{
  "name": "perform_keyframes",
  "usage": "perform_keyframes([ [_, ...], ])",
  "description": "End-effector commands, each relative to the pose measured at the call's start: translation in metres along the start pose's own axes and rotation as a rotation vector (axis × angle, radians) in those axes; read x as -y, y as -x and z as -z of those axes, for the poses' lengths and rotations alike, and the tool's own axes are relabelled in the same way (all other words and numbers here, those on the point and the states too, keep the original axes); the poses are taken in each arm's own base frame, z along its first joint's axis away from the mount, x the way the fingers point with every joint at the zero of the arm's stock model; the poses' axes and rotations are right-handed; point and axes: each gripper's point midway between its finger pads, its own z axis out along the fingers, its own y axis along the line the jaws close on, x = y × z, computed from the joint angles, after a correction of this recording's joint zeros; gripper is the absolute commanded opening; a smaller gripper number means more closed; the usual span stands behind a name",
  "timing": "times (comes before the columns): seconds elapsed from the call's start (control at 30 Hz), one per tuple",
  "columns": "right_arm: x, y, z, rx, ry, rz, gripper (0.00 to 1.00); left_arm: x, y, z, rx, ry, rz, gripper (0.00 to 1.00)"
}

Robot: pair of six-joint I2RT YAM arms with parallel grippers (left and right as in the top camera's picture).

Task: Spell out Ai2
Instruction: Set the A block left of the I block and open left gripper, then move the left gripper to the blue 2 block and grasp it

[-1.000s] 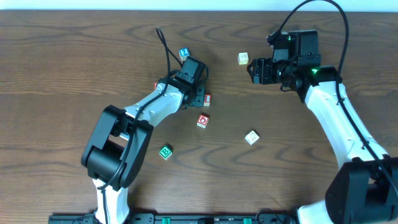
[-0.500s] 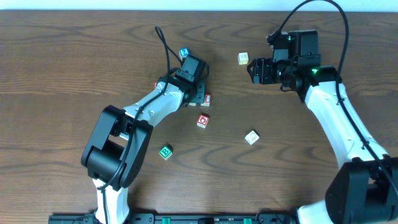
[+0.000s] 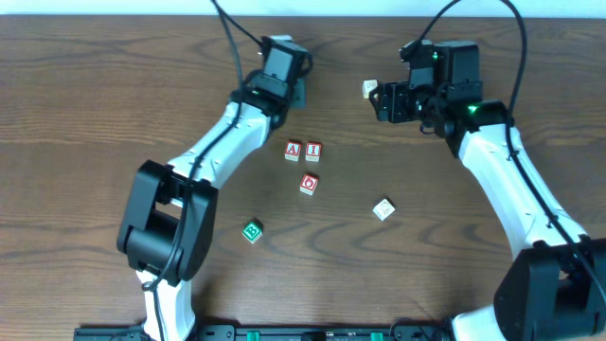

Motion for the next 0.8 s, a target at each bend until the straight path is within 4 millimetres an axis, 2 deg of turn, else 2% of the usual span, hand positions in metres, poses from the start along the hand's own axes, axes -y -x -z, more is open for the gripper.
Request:
perform_keyframes([
  [0.0,-0.011,0.011,0.002,0.029,0.026,0.033,0.74,-0.019,0.020,-0.009,0.053,0.022,0.076,0.59],
  [0.1,-0.010,0.011,0.002,0.031,0.024,0.032,0.74,-0.018,0.028,-0.016,0.077,-0.029,0.102,0.59],
  [0.2,-0.009,0.011,0.002,0.028,0.024,0.031,0.74,-0.016,0.024,-0.028,0.065,-0.026,0.100,0.56],
  [0.3,-0.009,0.010,0.002,0.025,0.023,0.030,0.74,-0.006,0.017,-0.044,0.030,-0.024,0.081,0.55],
  [0.43,-0.009,0.005,0.002,0.005,0.021,0.029,0.74,0.005,0.017,-0.068,-0.013,-0.001,0.064,0.55],
  [0.6,-0.006,-0.002,0.002,-0.021,0.016,0.024,0.74,0.001,0.015,-0.082,-0.029,0.059,0.052,0.56],
  [0.77,-0.005,-0.003,0.002,-0.027,0.014,0.021,0.75,-0.011,0.007,-0.083,-0.048,0.124,0.106,0.59],
])
